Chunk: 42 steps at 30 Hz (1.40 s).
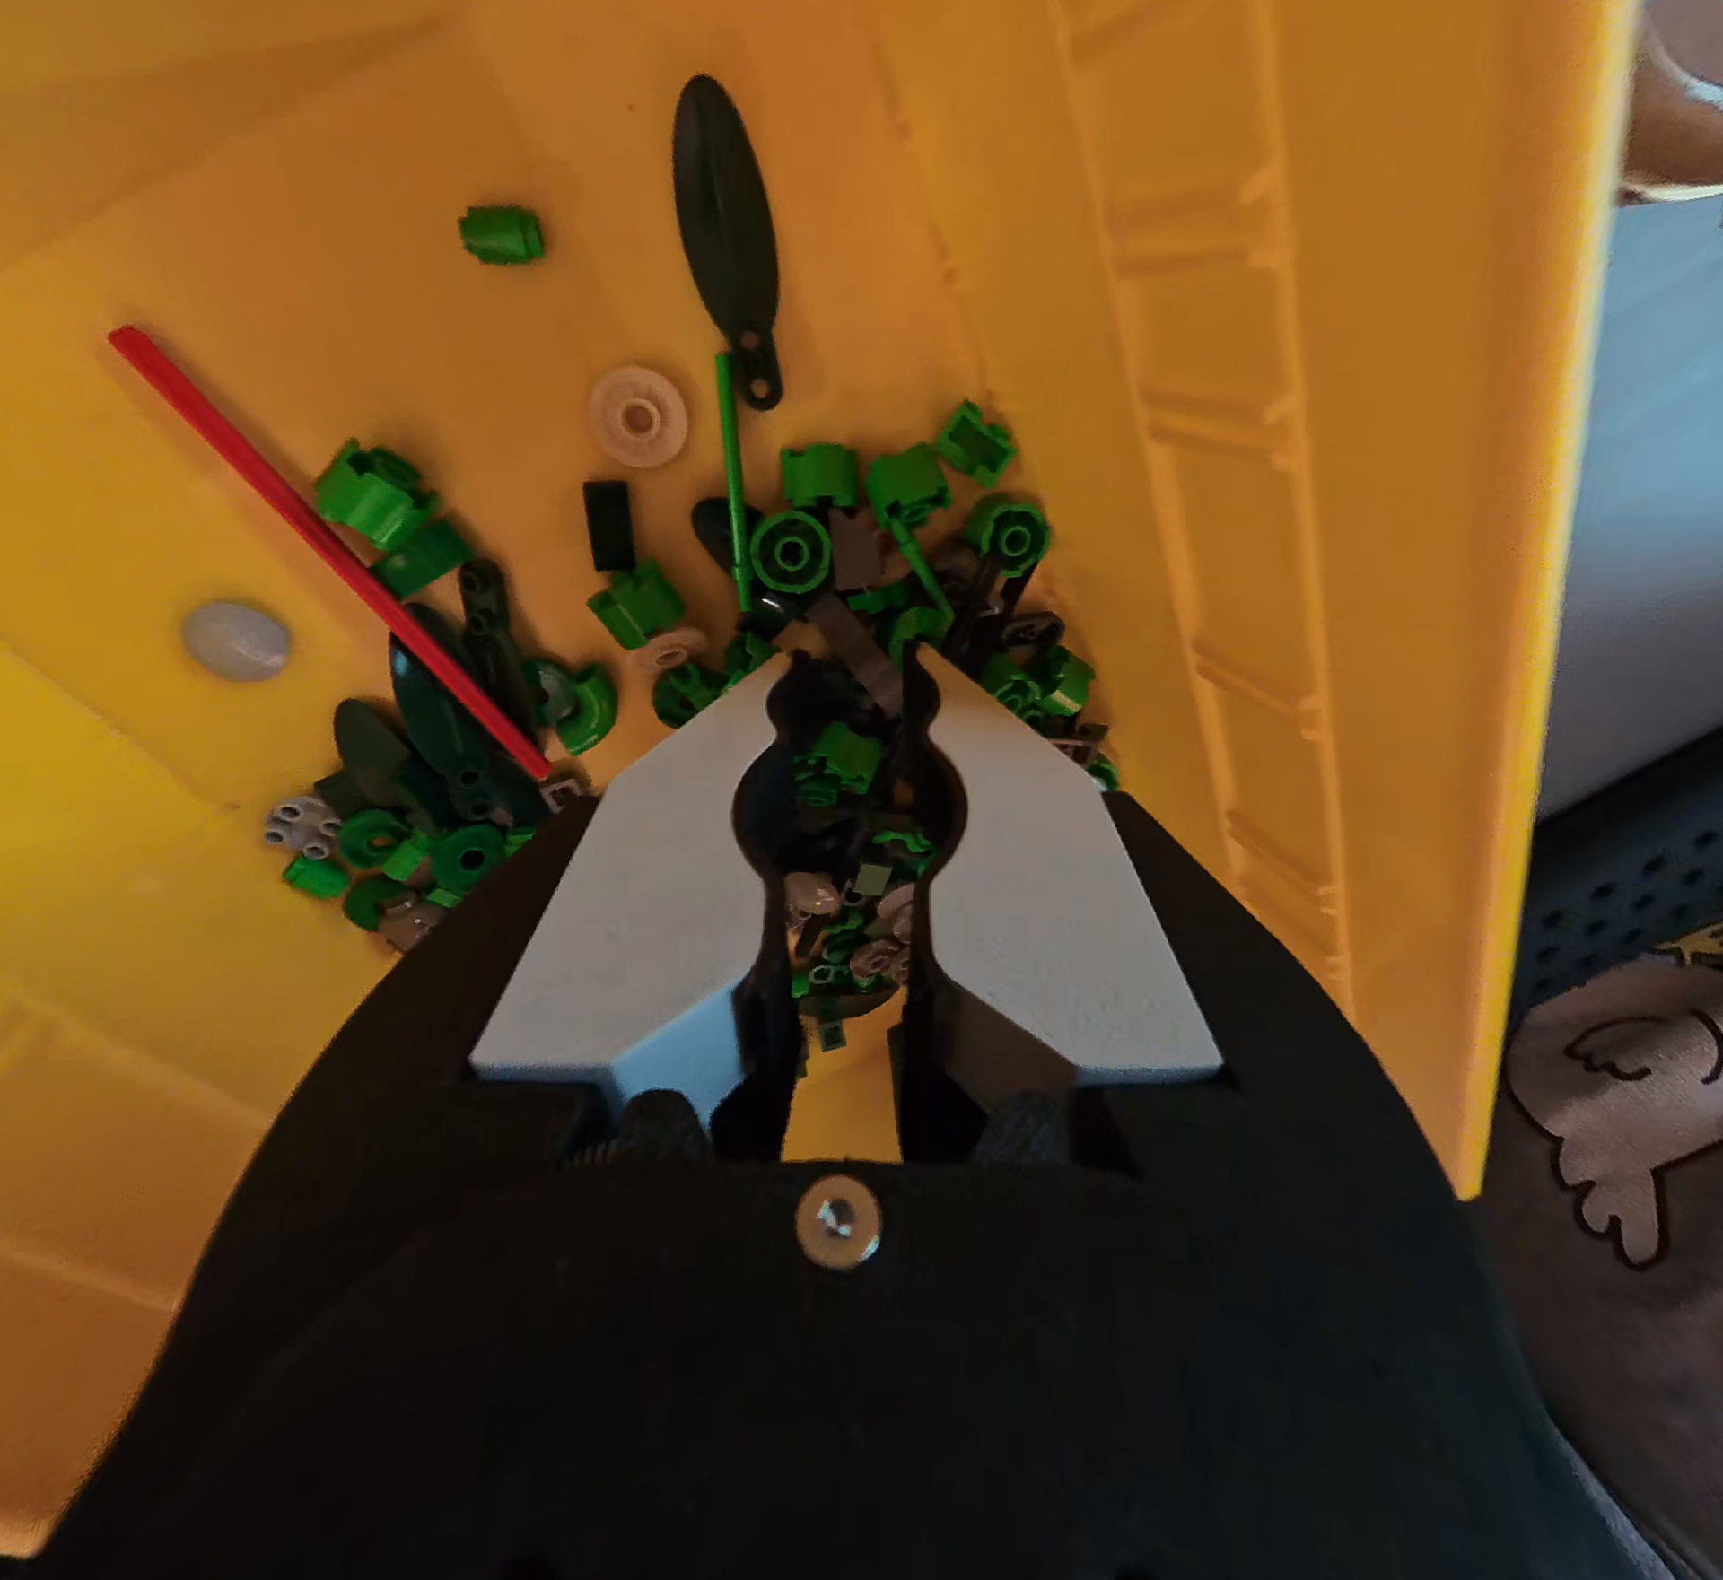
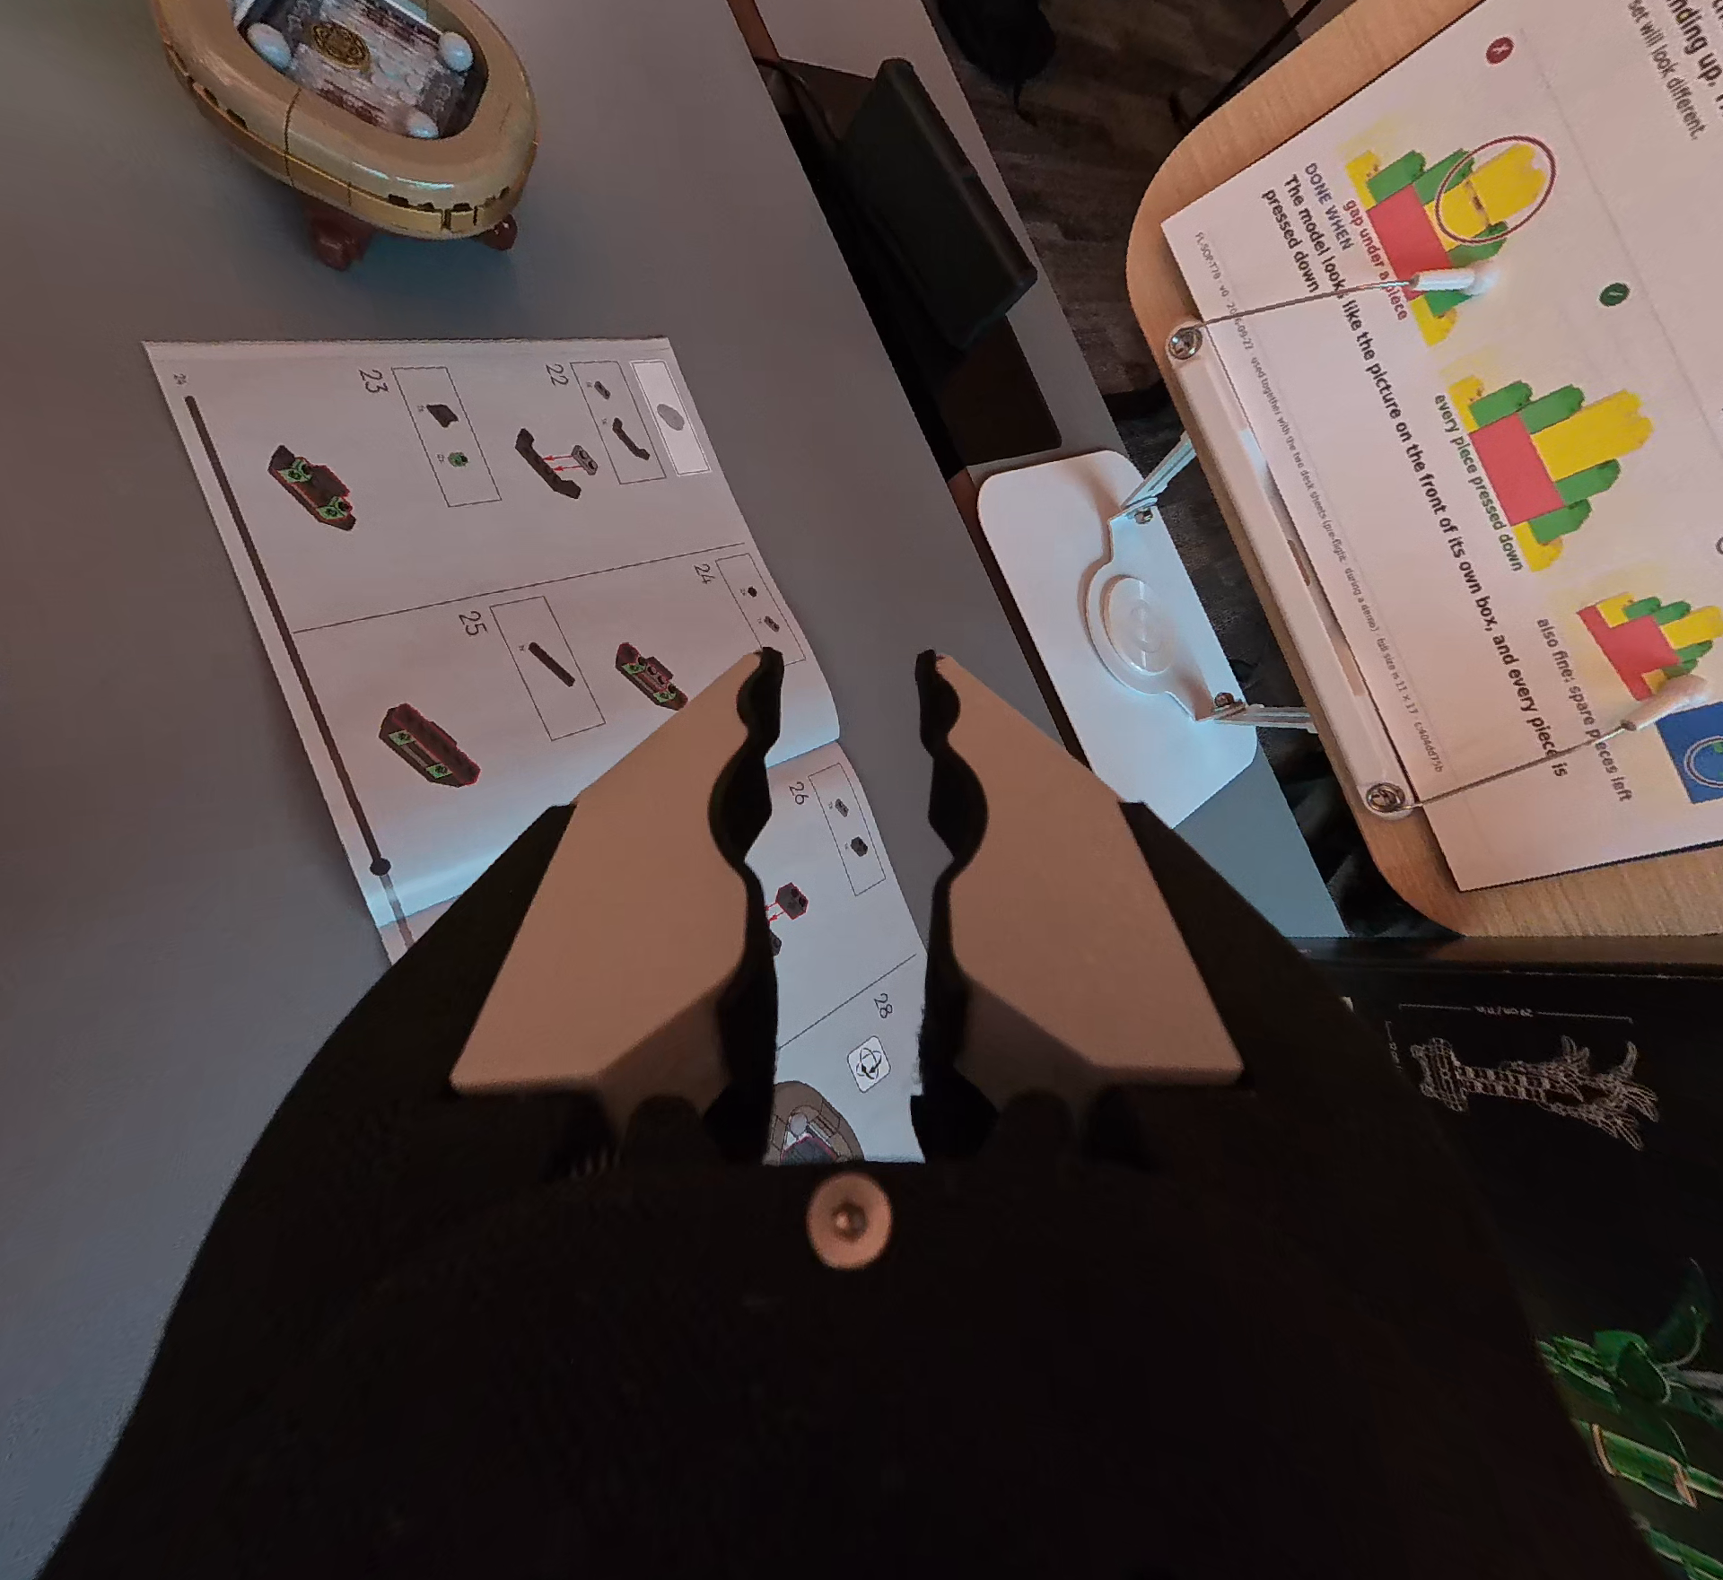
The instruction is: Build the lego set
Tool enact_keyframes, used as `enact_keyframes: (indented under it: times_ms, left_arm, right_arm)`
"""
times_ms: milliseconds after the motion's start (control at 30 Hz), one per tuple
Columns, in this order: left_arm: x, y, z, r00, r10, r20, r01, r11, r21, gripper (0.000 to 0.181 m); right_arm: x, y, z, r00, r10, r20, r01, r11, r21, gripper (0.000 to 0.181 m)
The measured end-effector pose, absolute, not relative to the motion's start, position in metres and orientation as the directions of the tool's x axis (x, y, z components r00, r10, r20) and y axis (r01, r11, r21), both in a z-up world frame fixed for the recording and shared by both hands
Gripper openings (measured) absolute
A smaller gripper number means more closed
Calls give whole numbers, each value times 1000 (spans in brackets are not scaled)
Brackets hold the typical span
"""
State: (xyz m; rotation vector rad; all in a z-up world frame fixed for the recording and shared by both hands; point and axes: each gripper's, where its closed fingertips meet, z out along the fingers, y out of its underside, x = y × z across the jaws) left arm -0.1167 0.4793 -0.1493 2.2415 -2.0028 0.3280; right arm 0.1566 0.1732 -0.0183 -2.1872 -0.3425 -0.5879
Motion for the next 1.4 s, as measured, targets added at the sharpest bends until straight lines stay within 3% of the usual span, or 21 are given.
enact_keyframes:
  times_ms: [533, 700, 1000, 1100, 1400]
  left_arm:
    - [-119, 490, -153, 91, -982, 165, -994, -99, -45, 10]
    - [-125, 495, -158, 91, -986, 142, -996, -93, -14, 18]
    - [-110, 505, -143, 74, -996, 42, -991, -78, -107, 12]
    - [-106, 491, -141, 9, -995, 98, -991, -22, -134, 7]
    - [-114, 492, -155, -23, -996, 81, -998, 18, -62, 5]
  right_arm:
    - [156, 174, -23, 851, 60, 521, 435, -637, -637, 28]
    - [156, 174, -24, 851, 61, 522, 435, -638, -635, 28]
    - [156, 174, -24, 853, 62, 519, 433, -640, -635, 28]
    - [156, 174, -25, 852, 63, 520, 433, -642, -632, 28]
    - [156, 173, -26, 853, 65, 517, 432, -644, -631, 28]
